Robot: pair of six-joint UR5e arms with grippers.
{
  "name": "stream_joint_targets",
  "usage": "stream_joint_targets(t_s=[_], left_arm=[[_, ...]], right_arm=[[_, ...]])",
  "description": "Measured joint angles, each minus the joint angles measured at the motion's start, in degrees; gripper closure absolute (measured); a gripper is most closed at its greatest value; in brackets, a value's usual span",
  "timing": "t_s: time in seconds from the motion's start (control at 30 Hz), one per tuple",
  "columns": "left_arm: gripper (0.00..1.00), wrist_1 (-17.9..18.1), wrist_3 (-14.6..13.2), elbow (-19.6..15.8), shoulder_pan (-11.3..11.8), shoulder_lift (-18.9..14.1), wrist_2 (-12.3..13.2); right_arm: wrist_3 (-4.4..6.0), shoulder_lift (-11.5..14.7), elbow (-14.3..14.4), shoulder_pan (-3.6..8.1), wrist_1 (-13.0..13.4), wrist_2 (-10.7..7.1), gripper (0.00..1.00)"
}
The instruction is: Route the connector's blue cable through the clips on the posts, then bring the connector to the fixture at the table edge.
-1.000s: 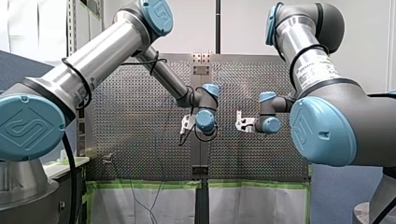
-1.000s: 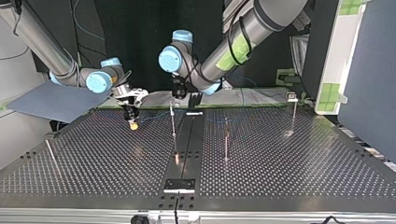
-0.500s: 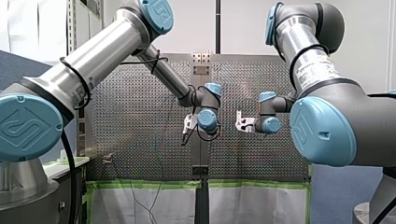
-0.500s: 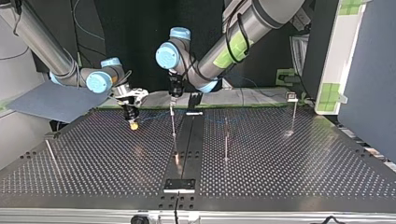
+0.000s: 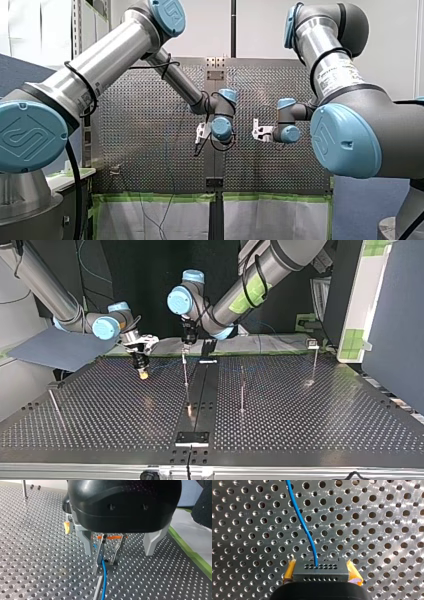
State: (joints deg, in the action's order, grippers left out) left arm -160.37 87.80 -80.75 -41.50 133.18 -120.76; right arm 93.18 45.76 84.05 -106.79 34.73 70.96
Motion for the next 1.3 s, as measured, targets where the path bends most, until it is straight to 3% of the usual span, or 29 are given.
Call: stream_joint_targets(t_s=[0.83, 1.0, 1.3], left_arm=[[0.00, 0.6, 0.1, 0.0, -0.7, -0.4, 0.3], [0.00, -0.2, 0.2, -1.4, -2.4, -2.0, -0.5], [0.00, 1.9, 1.3, -5.2, -6.3, -5.9, -4.1]], right_arm=[[-0.06, 0.0, -0.1, -0.10, -0.1, -0.11, 1.00], [-0.01, 0.0, -0.1, -0.05, -0.2, -0.11, 1.00], [0.05, 0.0, -0.2, 0.03, -0.4, -0.11, 1.00]])
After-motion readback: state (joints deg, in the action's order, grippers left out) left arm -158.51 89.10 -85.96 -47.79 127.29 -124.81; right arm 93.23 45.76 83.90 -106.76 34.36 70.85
